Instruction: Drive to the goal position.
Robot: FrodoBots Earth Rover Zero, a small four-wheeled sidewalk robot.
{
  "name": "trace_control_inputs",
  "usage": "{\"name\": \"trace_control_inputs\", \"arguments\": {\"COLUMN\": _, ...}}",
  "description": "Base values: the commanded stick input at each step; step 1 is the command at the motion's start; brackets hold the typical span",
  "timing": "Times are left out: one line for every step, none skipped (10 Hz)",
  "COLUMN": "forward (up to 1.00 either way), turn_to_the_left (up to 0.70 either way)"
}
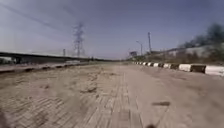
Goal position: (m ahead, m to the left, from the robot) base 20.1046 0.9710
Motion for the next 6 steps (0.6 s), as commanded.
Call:
{"name": "trace_control_inputs", "arguments": {"forward": 1.0, "turn_to_the_left": 0.0}}
{"name": "trace_control_inputs", "arguments": {"forward": 1.0, "turn_to_the_left": 0.0}}
{"name": "trace_control_inputs", "arguments": {"forward": 1.0, "turn_to_the_left": 0.0}}
{"name": "trace_control_inputs", "arguments": {"forward": 1.0, "turn_to_the_left": 0.0}}
{"name": "trace_control_inputs", "arguments": {"forward": 1.0, "turn_to_the_left": 0.0}}
{"name": "trace_control_inputs", "arguments": {"forward": 1.0, "turn_to_the_left": 0.0}}
